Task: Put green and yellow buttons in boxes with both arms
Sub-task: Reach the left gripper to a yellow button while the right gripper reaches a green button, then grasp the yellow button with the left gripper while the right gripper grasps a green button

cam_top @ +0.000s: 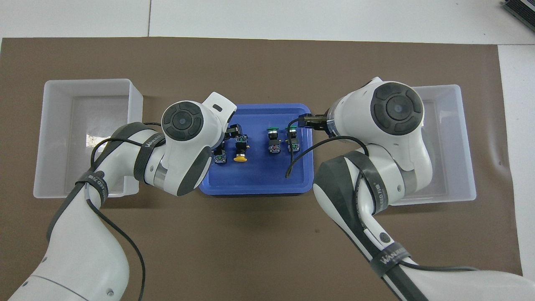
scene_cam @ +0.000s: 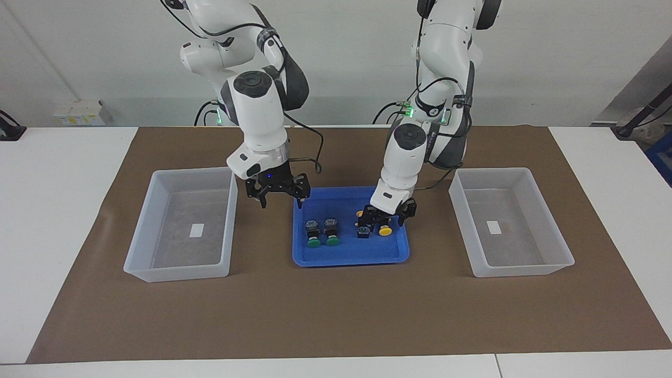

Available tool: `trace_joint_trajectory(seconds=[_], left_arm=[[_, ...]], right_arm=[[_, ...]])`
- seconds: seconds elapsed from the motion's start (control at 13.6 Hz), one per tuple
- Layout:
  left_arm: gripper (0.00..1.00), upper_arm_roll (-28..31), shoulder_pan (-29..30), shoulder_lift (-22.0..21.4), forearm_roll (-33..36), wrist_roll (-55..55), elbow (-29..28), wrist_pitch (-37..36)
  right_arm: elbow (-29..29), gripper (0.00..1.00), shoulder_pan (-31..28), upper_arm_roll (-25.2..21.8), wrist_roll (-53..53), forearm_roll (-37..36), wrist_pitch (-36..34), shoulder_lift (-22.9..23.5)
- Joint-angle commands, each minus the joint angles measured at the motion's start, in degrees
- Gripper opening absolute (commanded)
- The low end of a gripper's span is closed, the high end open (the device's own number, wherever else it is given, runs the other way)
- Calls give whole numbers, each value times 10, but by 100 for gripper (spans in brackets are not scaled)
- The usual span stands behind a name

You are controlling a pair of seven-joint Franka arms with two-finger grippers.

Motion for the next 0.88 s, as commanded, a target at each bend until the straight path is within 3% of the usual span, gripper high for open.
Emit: trace_joint_trajectory(seconds=[0.0,0.29,0.81], left_arm=[[83,6,-4,1,-6,3,-9,16],[70,5,-1,1,-6,4,-22,32],[65,5,-7,7,-5,4,-45,66]], right_arm=[[-50,100,11,1,16,-10,71,3],[-49,100,27,1,17,-10,96,32],[-46,100,61,-1,46,-54,173,96]])
